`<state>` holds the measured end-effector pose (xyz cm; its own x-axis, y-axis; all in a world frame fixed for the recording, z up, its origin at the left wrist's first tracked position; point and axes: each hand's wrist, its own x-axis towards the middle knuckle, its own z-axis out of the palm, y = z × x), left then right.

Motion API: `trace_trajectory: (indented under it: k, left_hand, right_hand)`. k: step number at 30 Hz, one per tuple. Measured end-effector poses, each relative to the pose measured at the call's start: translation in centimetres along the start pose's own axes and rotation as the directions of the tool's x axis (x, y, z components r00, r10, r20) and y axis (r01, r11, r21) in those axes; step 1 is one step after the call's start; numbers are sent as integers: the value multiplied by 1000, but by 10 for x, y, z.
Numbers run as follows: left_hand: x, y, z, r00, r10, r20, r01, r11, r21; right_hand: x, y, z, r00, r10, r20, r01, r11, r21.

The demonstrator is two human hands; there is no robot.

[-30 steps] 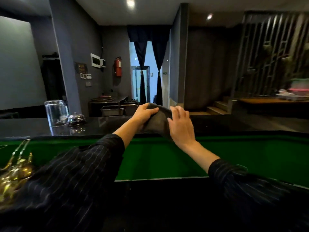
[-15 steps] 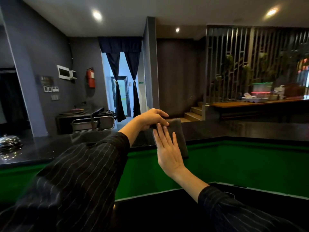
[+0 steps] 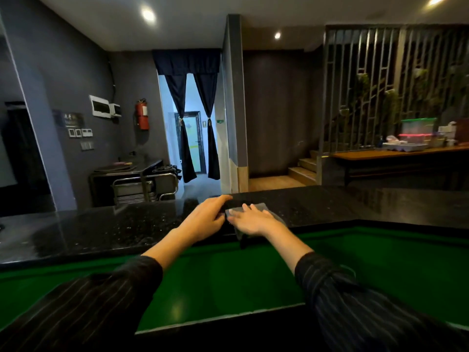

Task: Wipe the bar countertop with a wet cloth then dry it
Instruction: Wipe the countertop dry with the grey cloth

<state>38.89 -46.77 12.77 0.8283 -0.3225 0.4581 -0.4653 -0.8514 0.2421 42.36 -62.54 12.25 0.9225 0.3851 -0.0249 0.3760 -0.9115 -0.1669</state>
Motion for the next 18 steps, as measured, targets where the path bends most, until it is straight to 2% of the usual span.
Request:
trace_trajectory:
  k: [2, 4, 7, 9, 11, 14, 16, 18]
  left_hand:
    - [-13, -27, -2, 999, 12, 48, -23, 970, 241]
    - [-23, -42, -3, 994, -42, 97, 9, 948, 318]
    - [-30, -43, -5, 997, 5, 72, -28, 950, 310]
    - [-31, -38, -10, 997, 48, 55, -63, 952, 300]
    - [-33, -37, -14, 995, 81, 61, -95, 959, 267]
    - [-36, -39, -21, 979, 130, 160, -166, 957, 236]
    - [-39, -47, -24, 964, 147, 221, -206, 939, 276]
    - [-41, -54, -25, 962, 146, 229, -210, 936, 284]
  right_hand:
    - [17, 6, -6, 998, 22, 57, -23, 1000, 4]
    - [34, 7, -5, 996, 72, 53, -71, 997, -10]
    - [63, -6, -4, 989, 146, 14, -145, 989, -36]
    - [75, -18, -4, 990, 141, 6, -141, 989, -43]
    - [76, -27, -3, 999, 39, 29, -37, 998, -54]
    - [64, -19, -2, 981, -169, 96, 177, 982, -73]
    - [62, 3, -6, 973, -194, 123, 204, 976, -71]
    - [72, 30, -10, 982, -133, 133, 140, 989, -43]
